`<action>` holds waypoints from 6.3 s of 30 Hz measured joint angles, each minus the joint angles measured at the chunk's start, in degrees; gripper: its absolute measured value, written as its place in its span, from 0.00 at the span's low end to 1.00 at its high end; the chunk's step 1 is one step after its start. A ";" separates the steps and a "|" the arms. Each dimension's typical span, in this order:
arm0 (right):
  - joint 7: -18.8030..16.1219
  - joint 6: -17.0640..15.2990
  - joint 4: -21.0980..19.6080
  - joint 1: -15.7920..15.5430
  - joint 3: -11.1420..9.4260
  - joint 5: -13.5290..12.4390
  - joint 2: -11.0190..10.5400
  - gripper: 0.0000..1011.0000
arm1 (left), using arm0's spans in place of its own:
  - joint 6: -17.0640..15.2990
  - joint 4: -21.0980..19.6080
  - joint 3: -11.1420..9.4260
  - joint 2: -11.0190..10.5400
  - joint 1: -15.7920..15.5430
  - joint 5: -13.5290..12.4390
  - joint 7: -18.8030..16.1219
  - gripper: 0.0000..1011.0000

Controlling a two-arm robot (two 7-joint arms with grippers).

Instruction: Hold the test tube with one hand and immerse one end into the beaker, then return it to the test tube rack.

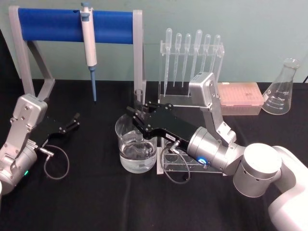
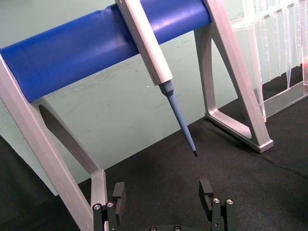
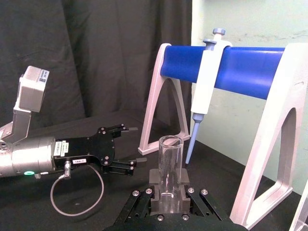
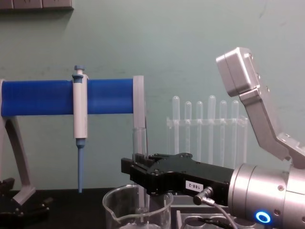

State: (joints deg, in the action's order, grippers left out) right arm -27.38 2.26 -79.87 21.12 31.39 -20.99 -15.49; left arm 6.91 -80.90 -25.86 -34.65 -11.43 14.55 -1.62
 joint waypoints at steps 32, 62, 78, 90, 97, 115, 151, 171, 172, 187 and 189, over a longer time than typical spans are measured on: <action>0.00 0.00 0.00 0.00 0.00 0.00 0.00 0.22 | 0.00 0.00 0.00 0.00 0.00 0.00 0.00 0.99; 0.00 0.00 0.00 0.00 0.00 0.00 0.00 0.22 | 0.00 0.00 0.00 0.00 0.00 0.00 0.00 0.99; 0.00 0.00 0.00 0.00 0.00 0.00 0.00 0.22 | 0.00 0.00 0.00 0.00 0.00 0.00 0.00 0.99; 0.00 -0.36 -0.67 -0.09 -0.24 -0.07 -0.03 0.22 | 0.00 0.00 0.00 0.00 0.00 0.00 0.00 0.99; -0.02 -2.23 -6.59 -0.80 -1.72 -1.60 -0.77 0.22 | 0.00 0.00 0.00 0.00 0.00 0.00 0.00 0.99; 4.84 -6.95 -26.04 -7.23 -10.49 -7.14 -10.06 0.22 | 0.00 0.00 0.00 0.00 0.00 0.00 0.00 0.99; 4.40 -5.19 -14.10 -10.04 -8.80 -1.94 -10.42 0.22 | 0.00 0.00 0.00 0.00 0.00 0.00 0.00 0.99; 3.01 -6.11 -10.42 -8.13 -6.58 3.44 -9.40 0.26 | 0.00 0.00 0.00 0.00 0.00 0.00 0.00 0.99; 2.99 -6.11 -10.42 -8.17 -6.61 3.47 -9.36 0.28 | 0.00 0.00 0.00 0.00 0.00 0.00 0.00 0.99; 5.69 -11.02 -21.97 -16.72 -12.05 3.16 -15.20 0.73 | 0.00 0.00 0.00 0.00 0.00 0.00 0.00 0.99; 7.00 -11.55 -24.38 -19.74 -15.15 2.71 -17.10 0.81 | 0.00 0.00 0.00 0.00 0.00 0.00 0.00 0.99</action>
State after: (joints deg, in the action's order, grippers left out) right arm -20.38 -9.29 -104.24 1.38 16.24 -18.28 -32.59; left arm 6.90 -80.90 -25.86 -34.64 -11.43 14.55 -1.62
